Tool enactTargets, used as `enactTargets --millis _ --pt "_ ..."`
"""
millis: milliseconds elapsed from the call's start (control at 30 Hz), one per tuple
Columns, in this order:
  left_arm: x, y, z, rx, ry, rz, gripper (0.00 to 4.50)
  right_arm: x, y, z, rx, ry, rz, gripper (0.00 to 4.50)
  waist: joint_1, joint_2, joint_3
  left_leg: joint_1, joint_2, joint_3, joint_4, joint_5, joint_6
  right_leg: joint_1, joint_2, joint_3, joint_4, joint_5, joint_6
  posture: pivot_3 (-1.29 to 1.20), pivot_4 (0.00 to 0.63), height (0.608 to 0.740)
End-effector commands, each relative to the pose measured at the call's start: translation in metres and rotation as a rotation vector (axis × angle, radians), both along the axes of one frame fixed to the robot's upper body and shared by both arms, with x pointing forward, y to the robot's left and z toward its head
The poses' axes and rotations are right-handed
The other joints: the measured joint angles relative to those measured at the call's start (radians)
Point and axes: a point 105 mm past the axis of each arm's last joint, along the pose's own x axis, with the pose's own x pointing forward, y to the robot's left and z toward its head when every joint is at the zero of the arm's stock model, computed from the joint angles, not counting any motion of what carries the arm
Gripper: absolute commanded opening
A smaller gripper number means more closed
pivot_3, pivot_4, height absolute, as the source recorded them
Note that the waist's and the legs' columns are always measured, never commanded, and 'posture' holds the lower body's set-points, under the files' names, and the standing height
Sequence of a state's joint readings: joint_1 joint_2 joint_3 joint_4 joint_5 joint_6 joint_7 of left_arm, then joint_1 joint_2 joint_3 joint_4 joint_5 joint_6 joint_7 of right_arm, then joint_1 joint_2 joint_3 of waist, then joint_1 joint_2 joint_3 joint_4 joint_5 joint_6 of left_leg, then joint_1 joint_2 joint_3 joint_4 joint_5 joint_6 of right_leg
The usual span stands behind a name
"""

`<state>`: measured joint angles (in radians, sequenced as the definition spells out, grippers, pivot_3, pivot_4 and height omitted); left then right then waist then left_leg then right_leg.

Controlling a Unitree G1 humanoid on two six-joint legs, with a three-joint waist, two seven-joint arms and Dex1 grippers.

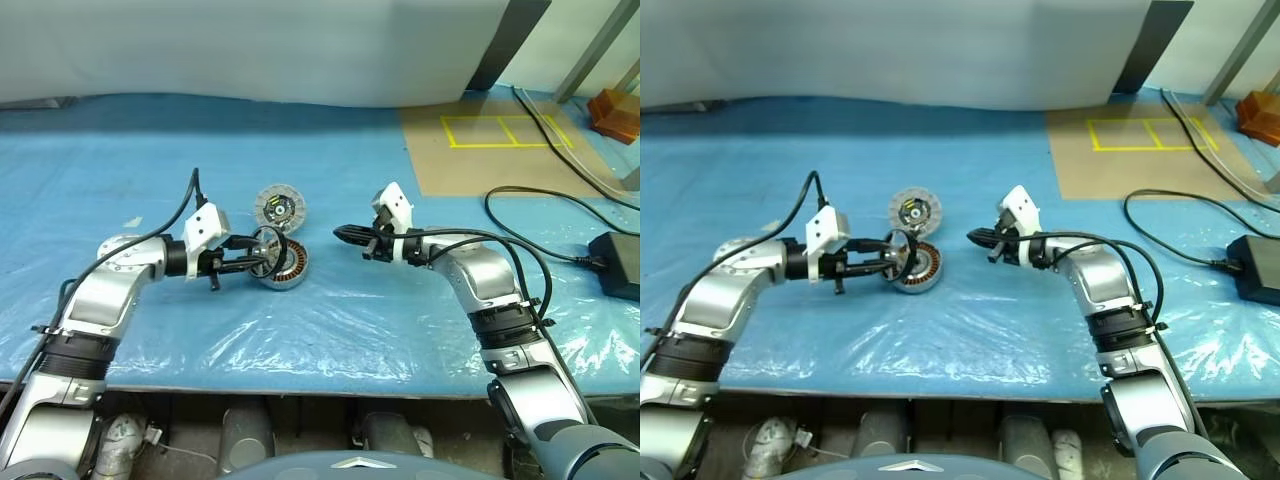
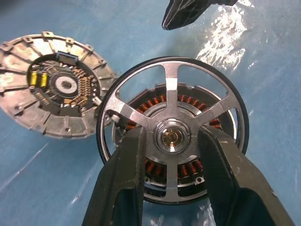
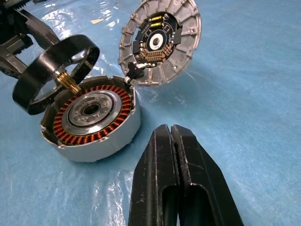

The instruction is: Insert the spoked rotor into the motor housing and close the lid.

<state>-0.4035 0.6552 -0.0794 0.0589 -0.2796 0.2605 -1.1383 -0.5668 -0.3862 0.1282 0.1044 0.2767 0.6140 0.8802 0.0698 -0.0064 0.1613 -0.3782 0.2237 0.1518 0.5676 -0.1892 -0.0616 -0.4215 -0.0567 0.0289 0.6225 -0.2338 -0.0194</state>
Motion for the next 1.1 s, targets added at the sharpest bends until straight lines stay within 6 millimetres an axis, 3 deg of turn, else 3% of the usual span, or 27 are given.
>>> enactTargets --millis 33,133,367,633,900,1100 --pt "0.003 -0.008 0.007 -0.012 -0.028 -0.043 1.38 -0.003 -0.001 0.013 0.026 -0.045 -0.004 0.00 0.000 0.000 0.000 0.000 0.000 0.000 0.000 0.000 0.000 0.000 0.000 0.000 0.000 0.000 0.000 0.00 0.150 0.740" --pt "0.002 -0.010 0.005 -0.001 -0.029 -0.071 1.38 -0.004 -0.004 0.011 0.022 -0.040 -0.019 0.00 0.001 0.000 0.000 0.000 0.000 0.000 -0.001 0.000 0.000 0.000 0.000 0.000 0.000 0.000 0.000 0.00 0.150 0.740" --pt "-0.005 -0.011 0.025 -0.071 -0.011 -0.113 1.38 -0.007 -0.004 0.006 0.016 -0.027 -0.024 0.00 0.001 0.000 0.000 0.000 0.000 0.000 0.000 0.000 0.000 0.000 0.000 0.000 0.000 0.000 0.000 0.00 0.150 0.740" --pt "0.001 -0.020 0.045 -0.159 -0.059 -0.099 1.38 -0.006 -0.001 0.002 0.003 -0.016 -0.013 0.00 0.001 0.000 0.000 0.000 0.000 0.000 0.000 0.000 0.000 0.000 0.000 0.000 0.000 0.000 0.000 0.00 0.150 0.740" --pt "0.002 -0.026 0.015 -0.064 -0.023 -0.116 1.38 -0.003 0.003 0.003 -0.003 -0.024 -0.001 0.00 0.000 0.000 0.000 0.000 0.000 0.000 0.000 0.000 0.000 0.000 0.000 0.000 0.000 0.000 0.000 0.00 0.150 0.740" --pt "0.004 -0.024 0.008 -0.062 -0.003 -0.102 1.38 -0.003 0.000 0.002 -0.010 -0.022 -0.009 0.00 0.001 0.000 0.000 0.000 0.000 0.000 0.001 0.000 0.000 0.000 0.000 -0.001 0.001 0.000 0.000 0.00 0.150 0.740"
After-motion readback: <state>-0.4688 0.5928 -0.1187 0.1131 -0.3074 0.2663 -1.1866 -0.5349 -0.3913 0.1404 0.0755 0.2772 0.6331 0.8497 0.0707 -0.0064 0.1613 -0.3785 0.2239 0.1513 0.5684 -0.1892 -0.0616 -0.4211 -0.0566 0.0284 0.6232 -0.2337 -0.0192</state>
